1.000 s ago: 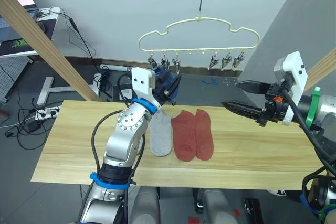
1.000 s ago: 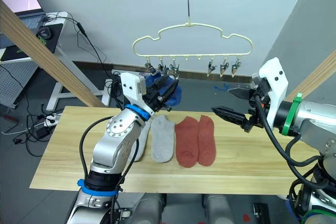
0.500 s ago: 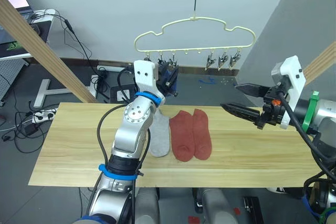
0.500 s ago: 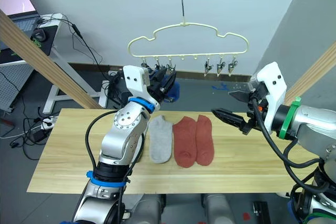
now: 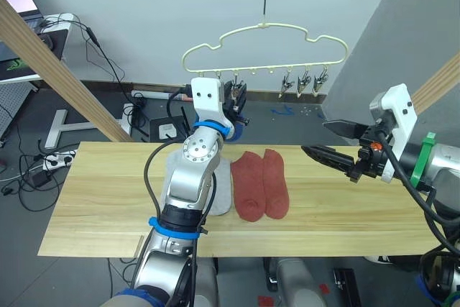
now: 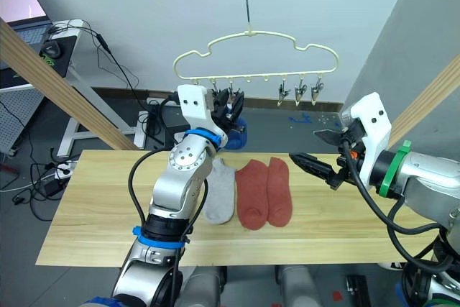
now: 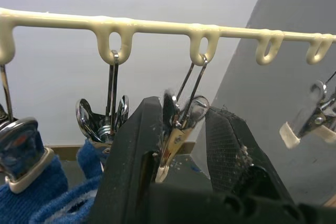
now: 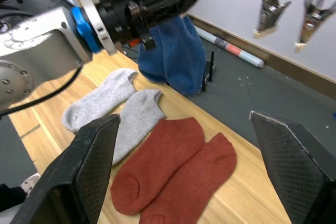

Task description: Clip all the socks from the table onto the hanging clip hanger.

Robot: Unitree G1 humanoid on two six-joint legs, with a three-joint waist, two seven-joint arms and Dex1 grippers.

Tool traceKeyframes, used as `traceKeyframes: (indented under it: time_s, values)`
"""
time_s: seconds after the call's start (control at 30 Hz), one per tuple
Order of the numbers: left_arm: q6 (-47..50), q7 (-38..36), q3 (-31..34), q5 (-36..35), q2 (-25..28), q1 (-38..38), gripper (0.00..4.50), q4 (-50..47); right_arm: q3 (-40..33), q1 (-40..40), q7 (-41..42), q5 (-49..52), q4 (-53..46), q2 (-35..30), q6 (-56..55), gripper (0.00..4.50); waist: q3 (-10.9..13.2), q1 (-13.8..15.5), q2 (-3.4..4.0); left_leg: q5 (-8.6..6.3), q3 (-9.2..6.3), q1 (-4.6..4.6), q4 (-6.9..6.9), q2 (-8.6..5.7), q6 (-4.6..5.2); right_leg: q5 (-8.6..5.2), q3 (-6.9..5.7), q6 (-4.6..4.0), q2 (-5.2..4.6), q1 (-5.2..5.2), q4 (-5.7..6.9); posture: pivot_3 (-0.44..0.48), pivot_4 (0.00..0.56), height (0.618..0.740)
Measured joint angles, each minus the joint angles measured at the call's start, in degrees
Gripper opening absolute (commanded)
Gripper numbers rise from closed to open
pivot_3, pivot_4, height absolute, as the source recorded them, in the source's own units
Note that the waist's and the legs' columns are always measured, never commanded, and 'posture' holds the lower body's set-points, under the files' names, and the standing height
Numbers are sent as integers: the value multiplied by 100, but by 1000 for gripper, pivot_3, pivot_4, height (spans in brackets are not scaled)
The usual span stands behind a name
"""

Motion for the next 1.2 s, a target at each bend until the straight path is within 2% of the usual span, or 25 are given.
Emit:
traceKeyframes:
  time_s: [0.67, 1.2]
  values:
    - [-3, 38, 141, -58, -57, -172, 1542, 233, 224, 603, -1035, 1167, 118, -897, -1142, 4165, 0, -10, 0, 0, 2, -1, 2, -1, 1, 0, 3, 1, 1, 1, -1, -117, 291, 740]
    - [-28, 3, 214, -93, -149, -358, 1542, 385, 506, 964, -1473, 1692, 164, -1505, -1970, 4165, 0, -9, 0, 0, 2, -1, 4, -1, 1, 0, 4, 2, 1, 2, -2, -137, 285, 740]
